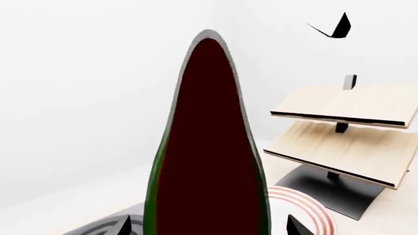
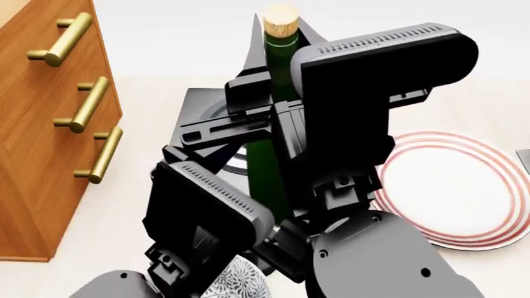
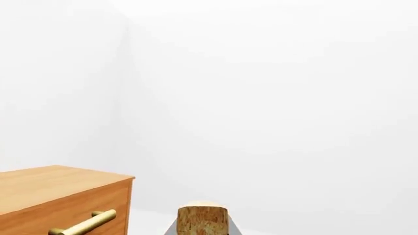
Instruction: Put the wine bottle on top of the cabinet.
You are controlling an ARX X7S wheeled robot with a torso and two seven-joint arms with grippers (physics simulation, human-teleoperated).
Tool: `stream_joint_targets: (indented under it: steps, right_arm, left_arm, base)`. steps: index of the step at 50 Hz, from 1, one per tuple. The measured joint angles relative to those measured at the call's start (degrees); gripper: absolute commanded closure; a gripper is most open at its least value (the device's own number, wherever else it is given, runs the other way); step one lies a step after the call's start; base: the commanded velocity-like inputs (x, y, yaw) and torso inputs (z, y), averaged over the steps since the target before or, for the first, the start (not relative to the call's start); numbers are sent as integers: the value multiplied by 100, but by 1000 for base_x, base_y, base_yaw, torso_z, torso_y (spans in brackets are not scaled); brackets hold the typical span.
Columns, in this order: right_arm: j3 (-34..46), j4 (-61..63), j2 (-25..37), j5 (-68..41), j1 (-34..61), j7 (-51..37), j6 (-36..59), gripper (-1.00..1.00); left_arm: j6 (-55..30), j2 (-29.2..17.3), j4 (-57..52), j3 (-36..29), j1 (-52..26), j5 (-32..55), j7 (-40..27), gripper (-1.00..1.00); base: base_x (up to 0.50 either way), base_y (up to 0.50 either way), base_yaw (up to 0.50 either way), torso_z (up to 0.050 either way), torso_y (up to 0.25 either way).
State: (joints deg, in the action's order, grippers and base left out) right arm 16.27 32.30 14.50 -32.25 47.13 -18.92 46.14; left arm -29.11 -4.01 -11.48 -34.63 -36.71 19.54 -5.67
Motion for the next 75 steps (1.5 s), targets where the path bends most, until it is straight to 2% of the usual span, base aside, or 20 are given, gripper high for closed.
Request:
stream_joint_targets:
  steps: [7,8,23,24,41,57,65,75]
  right_arm:
    - [-3,-4,19,-23,-3,-14,-19,100]
    - [-4,-4,21,-26,-2,-17,-21,100]
    - [-9,-17,49,-107,-24,-80,-53,100]
    - [-6,-17,53,-107,-27,-85,-55,-100]
    - [-88,245,94,-138,-104,-172,40,-100]
    - [-544,1149,316,-399,-652,-520,96,-100]
    - [-819,1644,567,-256,-1421,-669,-204,-100]
    - [-1012,1962,769,108,-2654,-695,-987,-100]
  left_arm:
    - [145,23,245,-29,-62,30,-9,-100]
    - [161,24,271,-34,-69,33,-14,100]
    - [296,-10,403,-150,-126,9,-55,100]
    - [303,-13,410,-158,-128,15,-60,100]
    - [343,-94,607,-236,-178,65,-194,100]
    - [308,-301,840,-50,-449,129,-330,100]
    - [-62,-625,656,185,-731,216,-459,100]
    - [-892,-1047,321,594,-1460,402,-634,100]
  base:
    - [0,0,0,0,1]
    - [0,0,0,0,0]
    - [0,0,0,0,1]
    - [0,0,0,15,0]
    - [0,0,0,0,1]
    - [0,0,0,0,1]
    - [0,0,0,0,1]
    - [0,0,0,0,0]
